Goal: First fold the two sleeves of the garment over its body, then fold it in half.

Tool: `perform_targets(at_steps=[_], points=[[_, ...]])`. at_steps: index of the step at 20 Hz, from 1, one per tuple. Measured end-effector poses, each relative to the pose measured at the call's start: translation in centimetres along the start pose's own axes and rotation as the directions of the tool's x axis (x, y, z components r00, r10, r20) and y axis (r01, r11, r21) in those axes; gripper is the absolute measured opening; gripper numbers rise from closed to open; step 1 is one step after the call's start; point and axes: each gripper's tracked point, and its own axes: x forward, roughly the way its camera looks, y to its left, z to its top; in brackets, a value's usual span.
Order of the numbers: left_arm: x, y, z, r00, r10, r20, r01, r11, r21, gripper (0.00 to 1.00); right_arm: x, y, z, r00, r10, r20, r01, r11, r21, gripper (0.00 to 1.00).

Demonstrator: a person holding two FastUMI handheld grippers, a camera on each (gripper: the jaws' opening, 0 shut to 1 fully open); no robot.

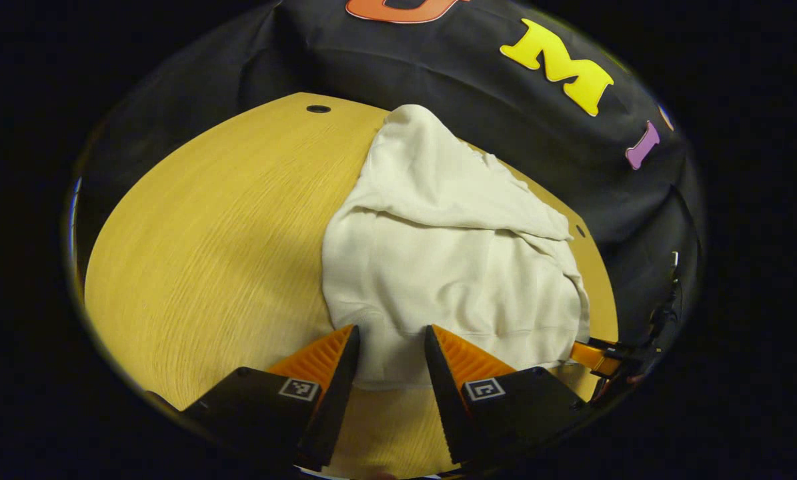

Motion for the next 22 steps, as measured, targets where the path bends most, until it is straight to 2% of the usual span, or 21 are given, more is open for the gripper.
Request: perform_targets(at_steps=[1,2,3,4,6,7,11,16,22], points=[[-0.2,0.7,-0.1,0.999,0.039,-0.004,-0.039,0.999,0.034,0.57,0.1,-0.2,0.0,1.000,-0.004,-0.005,0.004,1.000,0.008,0.84],[-0.2,1.6,-0.4,0.997,0.076,-0.016,-0.075,0.995,0.073,0.51,0.1,0.1,0.4,1.000,0.025,-0.004,-0.025,0.999,0.046,0.84],[-0.6,1.9,-0.2,0.996,0.084,-0.011,-0.083,0.992,0.098,0.31,0.0,0.2,0.1,0.999,0.029,-0.015,-0.028,0.996,0.081,0.61],[-0.7,2.0,-0.1,0.996,0.088,-0.009,-0.086,0.989,0.116,0.27,0.2,0.3,0.2,0.999,0.034,-0.017,-0.032,0.994,0.101,0.37],[-0.9,2.0,0.3,0.997,0.078,0.002,-0.078,0.992,0.101,0.16,0.2,0.2,0.6,0.999,0.042,-0.024,-0.039,0.992,0.119,0.37],[-0.9,1.8,0.3,0.998,0.066,0.000,-0.066,0.995,0.081,0.10,0.3,0.4,0.2,0.999,0.044,-0.026,-0.040,0.991,0.124,0.07],[-2.2,0.2,2.0,1.000,0.004,0.029,-0.006,0.998,0.064,0.04,-0.8,0.6,1.3,0.994,0.102,-0.023,-0.096,0.978,0.186,0.06],[-3.6,-1.3,4.2,0.996,-0.030,0.080,0.025,0.998,0.064,0.04,-4.3,0.2,5.7,0.982,0.177,0.068,-0.189,0.938,0.290,0.05],[-5.2,-3.9,9.7,0.984,-0.061,0.167,0.046,0.994,0.095,0.03,-7.7,0.4,12.3,0.962,0.215,0.170,-0.260,0.913,0.316,0.05]])
